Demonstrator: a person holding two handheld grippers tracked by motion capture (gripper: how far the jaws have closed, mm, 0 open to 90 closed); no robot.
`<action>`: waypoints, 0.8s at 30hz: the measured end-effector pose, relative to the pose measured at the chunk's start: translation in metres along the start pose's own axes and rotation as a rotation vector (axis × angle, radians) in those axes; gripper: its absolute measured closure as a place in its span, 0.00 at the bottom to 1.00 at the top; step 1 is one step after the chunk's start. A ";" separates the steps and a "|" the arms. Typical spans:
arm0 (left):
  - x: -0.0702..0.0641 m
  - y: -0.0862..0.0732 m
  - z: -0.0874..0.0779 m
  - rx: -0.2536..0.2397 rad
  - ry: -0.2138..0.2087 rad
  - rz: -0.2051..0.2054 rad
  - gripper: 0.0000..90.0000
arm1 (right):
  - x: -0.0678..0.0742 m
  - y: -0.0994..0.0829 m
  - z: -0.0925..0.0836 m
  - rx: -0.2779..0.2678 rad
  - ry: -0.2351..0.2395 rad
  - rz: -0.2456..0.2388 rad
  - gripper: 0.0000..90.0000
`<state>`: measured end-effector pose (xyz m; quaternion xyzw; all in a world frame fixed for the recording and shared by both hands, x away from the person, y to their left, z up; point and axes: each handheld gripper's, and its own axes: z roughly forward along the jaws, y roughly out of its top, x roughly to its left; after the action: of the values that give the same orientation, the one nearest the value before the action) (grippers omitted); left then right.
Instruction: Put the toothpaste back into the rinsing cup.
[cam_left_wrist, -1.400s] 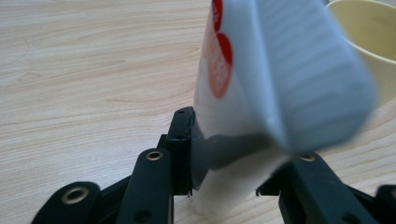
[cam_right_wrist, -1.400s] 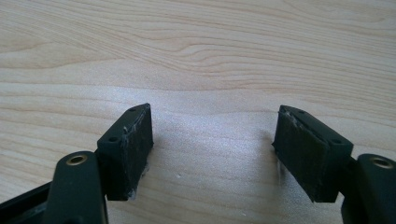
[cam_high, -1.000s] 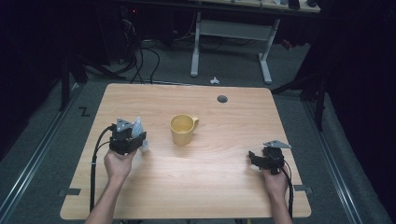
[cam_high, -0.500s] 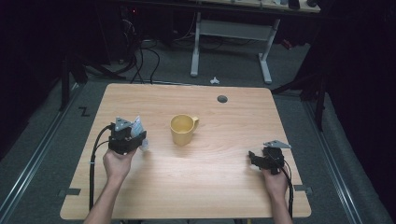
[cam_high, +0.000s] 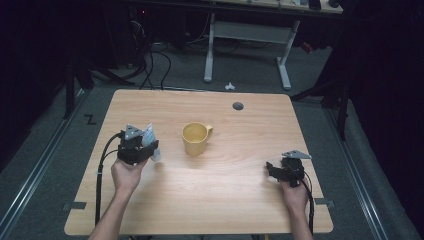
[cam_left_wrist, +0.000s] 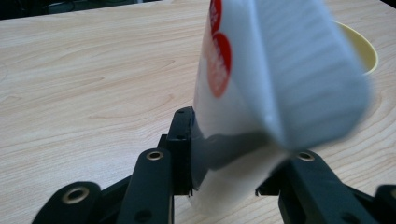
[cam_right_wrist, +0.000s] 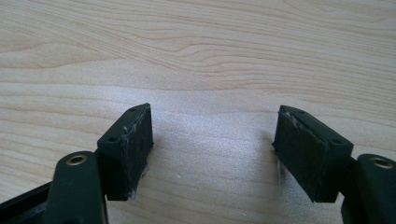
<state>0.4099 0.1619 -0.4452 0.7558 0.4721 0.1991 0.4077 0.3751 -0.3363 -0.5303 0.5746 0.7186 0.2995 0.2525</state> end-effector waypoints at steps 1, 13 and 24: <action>0.000 0.001 0.000 0.000 -0.002 0.005 0.73 | 0.000 0.000 0.000 0.000 0.000 0.000 0.31; -0.003 0.007 -0.005 -0.015 -0.033 -0.001 0.74 | 0.000 0.000 0.000 0.000 0.000 0.000 0.31; -0.002 0.015 -0.010 -0.025 -0.047 -0.006 0.74 | 0.000 0.000 0.000 0.000 0.001 0.000 0.31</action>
<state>0.4103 0.1608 -0.4276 0.7537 0.4622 0.1857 0.4286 0.3751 -0.3363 -0.5303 0.5747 0.7186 0.2996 0.2523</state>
